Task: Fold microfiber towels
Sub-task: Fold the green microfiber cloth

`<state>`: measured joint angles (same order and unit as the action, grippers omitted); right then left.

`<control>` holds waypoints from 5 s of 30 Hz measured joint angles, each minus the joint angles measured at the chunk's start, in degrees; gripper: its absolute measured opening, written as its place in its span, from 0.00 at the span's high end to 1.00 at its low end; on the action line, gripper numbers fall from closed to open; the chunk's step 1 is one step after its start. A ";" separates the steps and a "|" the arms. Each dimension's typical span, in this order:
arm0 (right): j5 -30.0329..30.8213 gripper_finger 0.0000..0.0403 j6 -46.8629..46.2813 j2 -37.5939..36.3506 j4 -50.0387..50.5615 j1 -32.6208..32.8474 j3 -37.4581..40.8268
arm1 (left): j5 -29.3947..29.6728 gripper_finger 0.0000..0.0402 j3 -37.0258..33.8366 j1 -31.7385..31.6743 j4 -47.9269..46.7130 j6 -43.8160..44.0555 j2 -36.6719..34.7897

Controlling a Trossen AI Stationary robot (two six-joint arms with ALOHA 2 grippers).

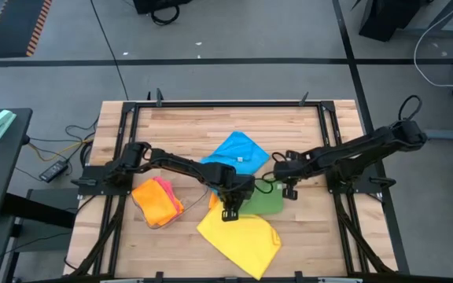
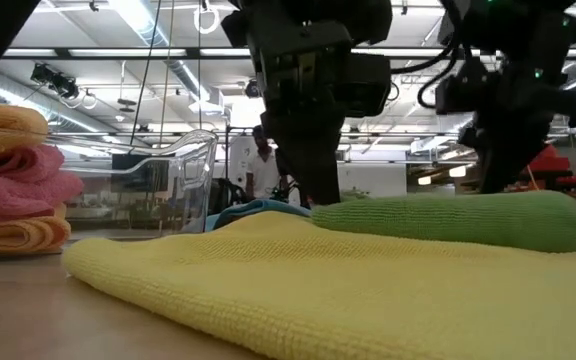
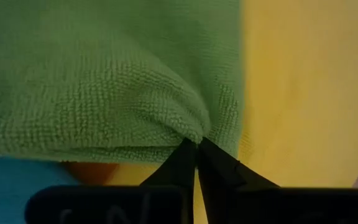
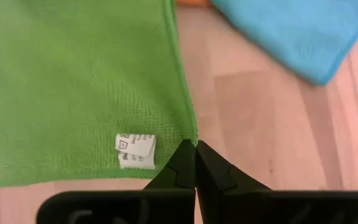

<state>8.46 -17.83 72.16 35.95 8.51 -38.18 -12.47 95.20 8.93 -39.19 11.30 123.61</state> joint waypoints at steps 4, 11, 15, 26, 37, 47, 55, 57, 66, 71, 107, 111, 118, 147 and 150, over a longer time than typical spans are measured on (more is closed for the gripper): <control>-1.97 0.98 0.03 2.49 -2.72 -1.22 2.09 | 0.35 0.94 0.00 1.29 0.35 -0.49 0.14; -0.61 0.83 2.96 3.59 -7.56 -1.20 2.39 | 2.34 0.91 0.00 1.47 -0.15 0.48 0.26; -0.17 0.72 3.07 3.43 -6.19 -1.29 2.19 | 2.41 0.87 0.00 0.98 -0.24 0.95 0.18; -0.12 0.58 0.18 -2.08 0.66 1.76 -0.30 | 3.92 0.61 0.07 -1.08 -1.26 -0.58 -4.98; 8.15 0.58 1.39 -5.56 -3.61 5.09 0.05 | 10.22 0.53 0.04 -1.88 11.79 -4.94 0.39; 7.92 0.58 1.28 1.95 -16.63 12.20 0.14 | 10.60 0.65 0.10 -3.42 1.43 -2.74 0.52; 4.97 0.58 1.34 11.41 -27.55 13.40 0.12 | 10.96 0.73 0.04 -2.03 -2.67 -1.95 -0.02; 5.01 0.58 0.92 12.60 -27.99 13.38 0.12 | 11.22 0.75 0.04 -1.86 -2.82 -1.77 -0.02; 8.27 0.58 2.17 12.83 -26.49 12.52 0.14 | 11.39 0.77 0.00 -1.51 -2.92 -1.39 0.66; 7.49 0.58 3.19 14.87 -28.28 10.52 2.90 | 11.41 0.76 0.01 -1.16 -3.59 -1.21 1.23; 4.97 0.58 -11.55 7.85 -36.77 13.44 5.10 | 13.68 0.69 -0.02 -0.65 -8.64 -9.70 -6.17; 4.70 0.58 -10.67 6.63 -30.99 14.68 2.98 | 15.21 0.73 -0.03 0.06 -9.34 -11.91 -6.29; 4.82 0.58 -10.30 0.86 -18.79 15.77 1.19 | 15.76 0.80 -8.74 0.63 -4.13 -11.16 -10.40; 10.27 0.58 -28.97 24.12 -27.91 10.64 -3.62 | 16.92 0.86 -30.09 -2.12 14.35 -2.83 -40.99; 10.10 0.58 -28.13 24.19 -24.24 9.75 -3.56 | 17.03 0.85 -29.75 -1.97 15.88 -2.60 -40.83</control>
<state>18.56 -45.96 96.35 11.71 18.26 -41.74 4.56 65.44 6.95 -23.31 8.70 82.79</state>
